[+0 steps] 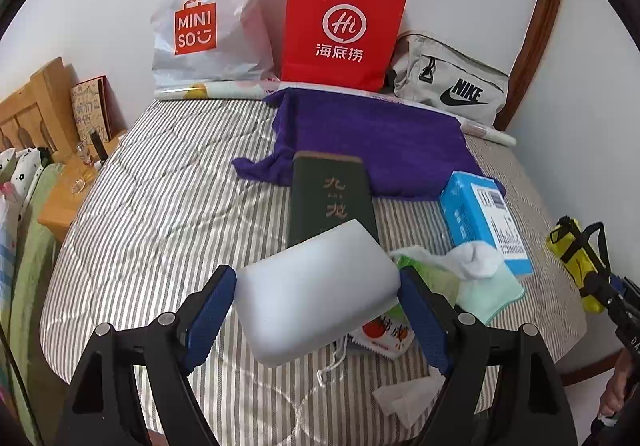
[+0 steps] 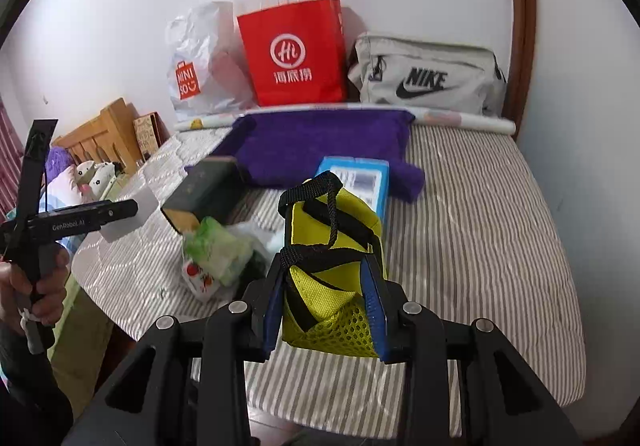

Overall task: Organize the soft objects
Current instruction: 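Lift the yellow pouch with the right gripper and carry it over the purple towel, then lower the yellow pouch onto the purple towel and open the right gripper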

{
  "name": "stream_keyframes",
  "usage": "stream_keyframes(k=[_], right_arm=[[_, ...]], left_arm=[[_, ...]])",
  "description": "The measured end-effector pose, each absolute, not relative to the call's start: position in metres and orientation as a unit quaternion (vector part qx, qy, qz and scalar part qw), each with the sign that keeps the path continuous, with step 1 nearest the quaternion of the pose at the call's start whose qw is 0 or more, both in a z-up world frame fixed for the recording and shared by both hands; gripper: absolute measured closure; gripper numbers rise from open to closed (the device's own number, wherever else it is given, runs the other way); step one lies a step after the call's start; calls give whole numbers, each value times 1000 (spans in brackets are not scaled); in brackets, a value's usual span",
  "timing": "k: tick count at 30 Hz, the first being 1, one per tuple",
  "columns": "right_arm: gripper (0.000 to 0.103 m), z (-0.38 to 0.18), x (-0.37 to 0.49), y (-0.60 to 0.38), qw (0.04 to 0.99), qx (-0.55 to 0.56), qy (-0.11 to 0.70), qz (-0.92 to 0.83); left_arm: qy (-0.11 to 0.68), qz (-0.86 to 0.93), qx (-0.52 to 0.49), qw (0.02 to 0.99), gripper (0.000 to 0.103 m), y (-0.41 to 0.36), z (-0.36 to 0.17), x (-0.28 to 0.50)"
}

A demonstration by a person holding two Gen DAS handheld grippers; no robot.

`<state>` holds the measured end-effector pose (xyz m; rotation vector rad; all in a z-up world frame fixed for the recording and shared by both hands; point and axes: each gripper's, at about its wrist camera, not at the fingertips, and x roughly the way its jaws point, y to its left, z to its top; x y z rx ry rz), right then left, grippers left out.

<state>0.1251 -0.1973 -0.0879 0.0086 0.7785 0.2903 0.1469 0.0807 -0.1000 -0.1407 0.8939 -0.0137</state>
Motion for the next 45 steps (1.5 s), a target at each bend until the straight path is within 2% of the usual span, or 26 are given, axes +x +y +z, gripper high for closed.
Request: stream_keyframes(k=[15,31,45], right_arm=[[67,-69,222,-180,921,4,356,159],[67,-99,351,-153,911,-16,381,158],[67,-139,415,-146,896,-43,417,147]], left_arm=[[444,-7,-52,895,22,79,-91,225],[476,-28,-52,878,22,84,-117,338],[504,-48,-62,860,22,87,-148,426]])
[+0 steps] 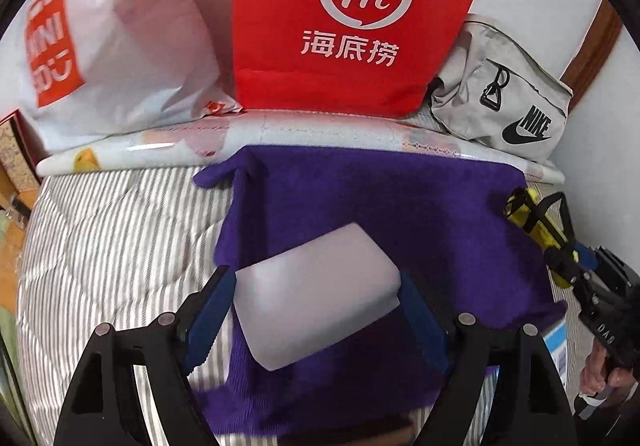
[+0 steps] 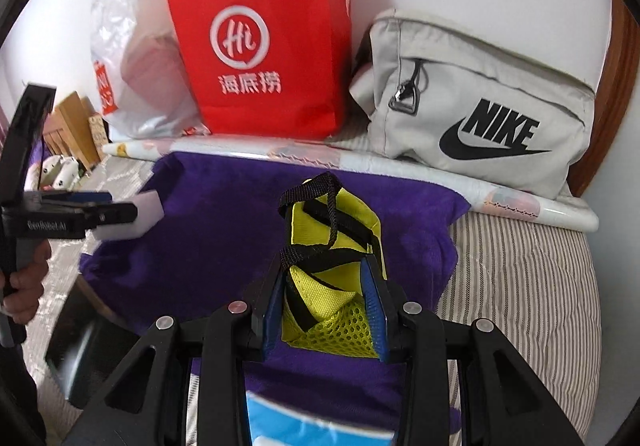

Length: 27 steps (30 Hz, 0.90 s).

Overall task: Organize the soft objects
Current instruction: 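Lower the yellow pouch onto the purple towel and open the right gripper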

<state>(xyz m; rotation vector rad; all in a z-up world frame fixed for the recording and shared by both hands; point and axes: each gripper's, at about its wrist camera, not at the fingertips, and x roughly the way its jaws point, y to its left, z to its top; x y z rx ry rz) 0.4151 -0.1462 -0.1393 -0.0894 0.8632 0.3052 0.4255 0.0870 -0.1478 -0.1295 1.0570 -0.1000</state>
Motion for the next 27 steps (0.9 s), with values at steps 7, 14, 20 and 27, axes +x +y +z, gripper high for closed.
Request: stream_keyframes(k=[7,14,20,27], right_arm=[[67,-154,433,-146,888,-50,435,142],[66,-163,441,-145,880,-64,450,138],[65,-168,445,-144,875,-65,460,138],[61,-168,448,-141,872,-66,464,140]], left_arm=[[502,-58,-70,860,22,81,-155,452],[508,-56,-63,857,22,72,-166,473],[518,-56,-58,852,20,66,-172,483],[528,-61,-58,845,16,61,-179,483]])
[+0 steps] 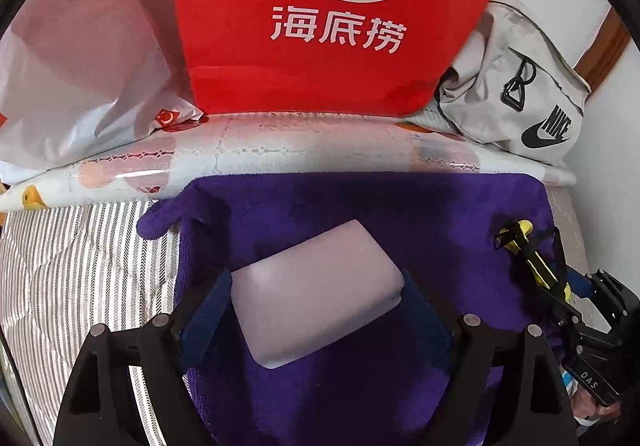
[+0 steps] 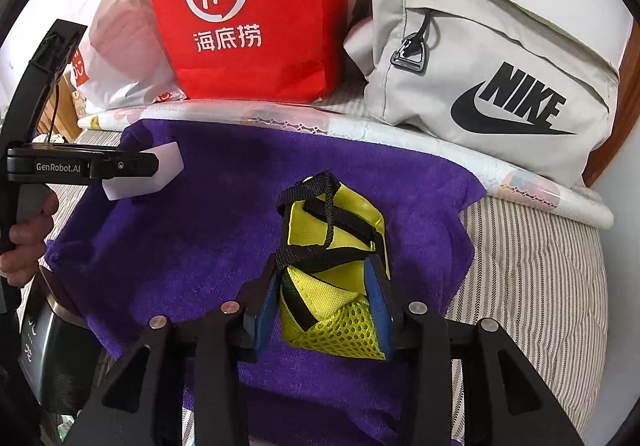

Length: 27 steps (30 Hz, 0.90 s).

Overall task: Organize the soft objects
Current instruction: 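Lower the yellow pouch onto the purple towel and open the right gripper, then grasp the mint cloth with the right gripper while the left gripper grasps the green tissue pack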

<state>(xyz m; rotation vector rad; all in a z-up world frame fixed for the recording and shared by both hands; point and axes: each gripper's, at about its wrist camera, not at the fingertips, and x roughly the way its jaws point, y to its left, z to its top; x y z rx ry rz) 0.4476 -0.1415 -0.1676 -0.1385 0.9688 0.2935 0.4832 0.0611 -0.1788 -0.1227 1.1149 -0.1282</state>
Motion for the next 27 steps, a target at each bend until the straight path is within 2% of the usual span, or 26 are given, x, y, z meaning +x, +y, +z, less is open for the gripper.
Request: stream_keyframes(k=[3,4,5,7,19,27], right_arm=[[54,-168,445,-140,872,-68,463,147],[42,-167,444,-139,871,-67,463,149],[35,-167,443,-139,871,-66,462,151],[27,-164,440,-139,873,-64,457,156],[23,-137,414,-148,884,-49,438,153],[23,-118,372,-150,890,-66,427,146]], left_arm=[[535,-55,-59,841,15,60,-180,481],[537,-55,-58,840,15,62,-179,479],[539,-55,-60,838,15,62,-179,477],[544,-52,-60,835,15,62,-178,473],[542,-67,-75,834,15,59,-154,440],[519,-58,-68,850,16,66,-124,390]])
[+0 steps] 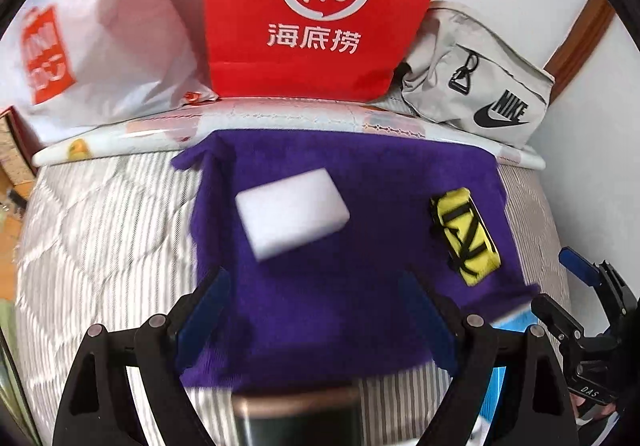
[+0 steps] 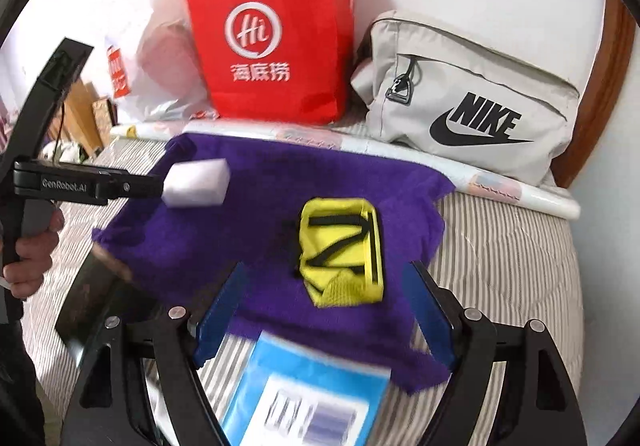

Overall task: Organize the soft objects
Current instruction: 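Grasp the mint cloth with the right gripper while the left gripper grasps the green tissue pack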

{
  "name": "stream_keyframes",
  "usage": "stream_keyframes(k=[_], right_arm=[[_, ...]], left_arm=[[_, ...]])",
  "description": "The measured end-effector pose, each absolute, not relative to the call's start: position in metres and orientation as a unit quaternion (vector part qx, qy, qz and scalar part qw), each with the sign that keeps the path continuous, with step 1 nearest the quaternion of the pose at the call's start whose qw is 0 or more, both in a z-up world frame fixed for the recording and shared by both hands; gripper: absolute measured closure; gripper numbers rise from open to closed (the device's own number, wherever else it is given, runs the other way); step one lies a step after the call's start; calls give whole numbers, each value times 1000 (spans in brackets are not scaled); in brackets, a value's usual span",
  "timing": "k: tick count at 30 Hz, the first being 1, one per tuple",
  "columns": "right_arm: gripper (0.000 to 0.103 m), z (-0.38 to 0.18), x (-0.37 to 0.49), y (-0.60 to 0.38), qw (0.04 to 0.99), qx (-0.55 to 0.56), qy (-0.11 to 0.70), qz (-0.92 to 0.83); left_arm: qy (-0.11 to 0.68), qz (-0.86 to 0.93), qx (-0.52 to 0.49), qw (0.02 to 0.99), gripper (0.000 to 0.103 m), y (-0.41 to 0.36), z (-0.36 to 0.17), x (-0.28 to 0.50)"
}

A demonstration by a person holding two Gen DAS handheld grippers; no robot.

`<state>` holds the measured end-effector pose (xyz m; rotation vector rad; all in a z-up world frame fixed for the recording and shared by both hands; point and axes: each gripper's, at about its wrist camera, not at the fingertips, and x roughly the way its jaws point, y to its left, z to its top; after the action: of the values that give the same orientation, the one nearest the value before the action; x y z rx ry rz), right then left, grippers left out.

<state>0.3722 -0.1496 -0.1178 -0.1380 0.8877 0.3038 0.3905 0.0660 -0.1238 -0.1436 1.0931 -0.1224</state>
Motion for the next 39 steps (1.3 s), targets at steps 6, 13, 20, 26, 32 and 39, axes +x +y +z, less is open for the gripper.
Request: stream_keyframes(k=[6,13,20,26,32,39], right_arm=[[22,-115,335,-150,881,-82,444,144],[12,-107,280,-141,890,-148,414,122],[12,-107,228,-135,890,-139,409,146],[12,-117,193,-131,890,-117,407,167],[13,-130,164,-134,890,-100,403,187],[13,-155,161,-147,886,-74,419,186]], left_arm=[[496,-55,-73,863,16,69,-109,330],[472,-48,-60,878,16,67,-99,269],[466,-58,-90,878,17,71,-106,217],[480,-50,-52,874,17,62,-121,187],[479,-60,-74,872,17,63,-133,162],[490,-62,-115,862,17,67,-154,147]])
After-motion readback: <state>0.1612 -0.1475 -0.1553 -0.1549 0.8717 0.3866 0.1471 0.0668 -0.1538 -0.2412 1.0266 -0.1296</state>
